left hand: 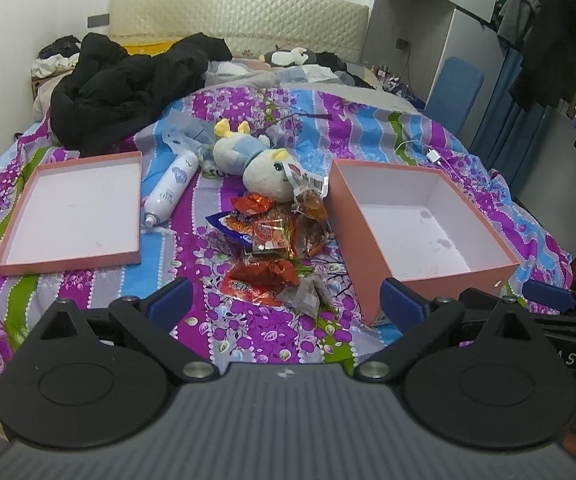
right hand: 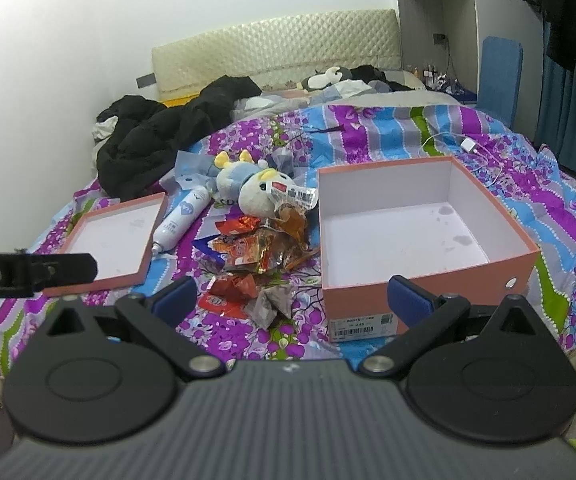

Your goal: Organize snacks

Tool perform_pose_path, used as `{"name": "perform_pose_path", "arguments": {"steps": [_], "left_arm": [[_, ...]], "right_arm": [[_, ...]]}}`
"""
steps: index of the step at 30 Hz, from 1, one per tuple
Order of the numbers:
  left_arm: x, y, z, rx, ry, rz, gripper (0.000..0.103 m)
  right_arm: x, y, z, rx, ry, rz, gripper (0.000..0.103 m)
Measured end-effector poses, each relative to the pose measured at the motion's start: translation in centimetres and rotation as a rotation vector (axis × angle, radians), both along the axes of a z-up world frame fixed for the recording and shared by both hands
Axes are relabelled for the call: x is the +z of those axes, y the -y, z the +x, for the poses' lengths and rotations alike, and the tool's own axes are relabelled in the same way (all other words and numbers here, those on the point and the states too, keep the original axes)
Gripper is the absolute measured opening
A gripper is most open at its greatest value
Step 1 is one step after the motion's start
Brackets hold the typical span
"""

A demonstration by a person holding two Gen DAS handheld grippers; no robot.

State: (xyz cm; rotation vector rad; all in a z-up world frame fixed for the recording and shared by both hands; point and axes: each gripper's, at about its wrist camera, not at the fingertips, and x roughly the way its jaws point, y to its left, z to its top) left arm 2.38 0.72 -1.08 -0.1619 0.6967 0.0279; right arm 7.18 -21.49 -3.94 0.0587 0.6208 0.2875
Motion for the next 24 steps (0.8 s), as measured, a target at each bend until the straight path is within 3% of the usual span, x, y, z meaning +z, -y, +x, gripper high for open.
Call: {"name": "perform_pose_path", "arguments": {"steps": [19,24], "left_arm": [[-4.3,-0.9,6.8,-0.001,-0.130,-0.028,0.101],[-5.8,-1.6,8.8,0.008,-0.162,-0.043,0.101]], "right_arm": [[-3.4,-1.0,5.2,-0.002,-0.105,-0.028,0.103],[-4.1,-1.8,6.1,0.033,-0.095,-0.037,0.103]]}}
